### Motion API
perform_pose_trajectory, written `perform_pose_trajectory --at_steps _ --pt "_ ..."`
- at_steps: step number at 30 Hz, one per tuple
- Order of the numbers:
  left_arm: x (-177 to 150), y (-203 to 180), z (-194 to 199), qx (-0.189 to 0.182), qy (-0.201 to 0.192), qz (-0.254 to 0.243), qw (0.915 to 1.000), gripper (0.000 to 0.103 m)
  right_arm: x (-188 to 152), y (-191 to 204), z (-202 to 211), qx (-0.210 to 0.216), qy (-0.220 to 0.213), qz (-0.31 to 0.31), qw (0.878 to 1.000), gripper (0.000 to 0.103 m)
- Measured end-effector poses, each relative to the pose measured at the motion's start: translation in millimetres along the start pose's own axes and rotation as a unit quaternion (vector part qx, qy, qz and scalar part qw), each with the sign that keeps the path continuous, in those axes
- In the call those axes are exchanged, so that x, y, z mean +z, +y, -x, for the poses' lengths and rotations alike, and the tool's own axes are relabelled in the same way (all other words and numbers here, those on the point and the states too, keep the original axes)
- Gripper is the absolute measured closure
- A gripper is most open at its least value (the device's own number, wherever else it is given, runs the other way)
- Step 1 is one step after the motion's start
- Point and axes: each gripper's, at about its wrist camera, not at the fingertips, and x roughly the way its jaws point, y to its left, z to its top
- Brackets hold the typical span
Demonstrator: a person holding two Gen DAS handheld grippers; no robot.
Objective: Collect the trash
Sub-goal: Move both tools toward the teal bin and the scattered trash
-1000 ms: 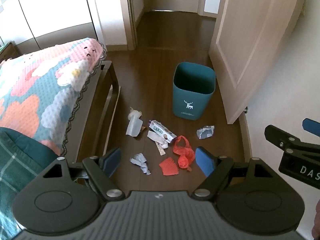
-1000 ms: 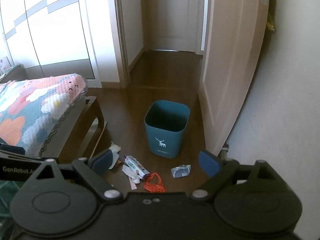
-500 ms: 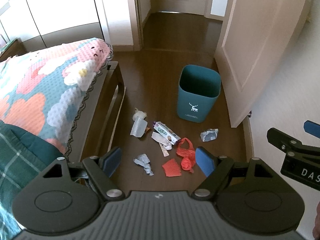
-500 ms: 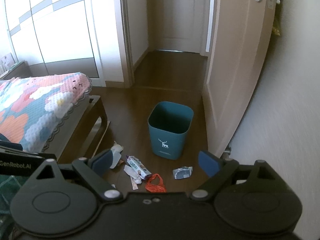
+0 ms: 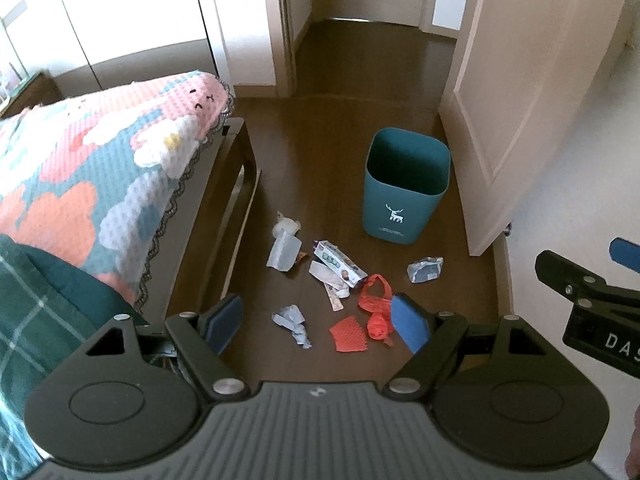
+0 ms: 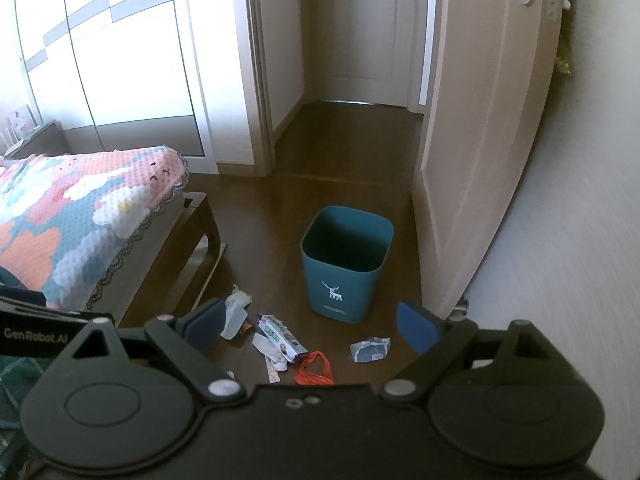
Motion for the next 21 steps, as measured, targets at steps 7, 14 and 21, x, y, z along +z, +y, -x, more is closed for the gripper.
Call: perform_pose_trajectory --at_steps 7,14,21 --pt "6 1 -2 0.0 -0.004 0.015 0.9999 0.021 5 -2 -1 0.011 -0.002 0.014 1.0 0.011" --pt "8 -5 -3 -0.008 -0.017 0.015 0.9997 0.021 7 -5 -8 0.009 0.007 0.009 1.0 0.012" --pt "12 -14 1 -0.019 -0.036 -0.002 0.9992 0.021 11 -8 -15 0.011 0.012 0.001 1.0 0.012"
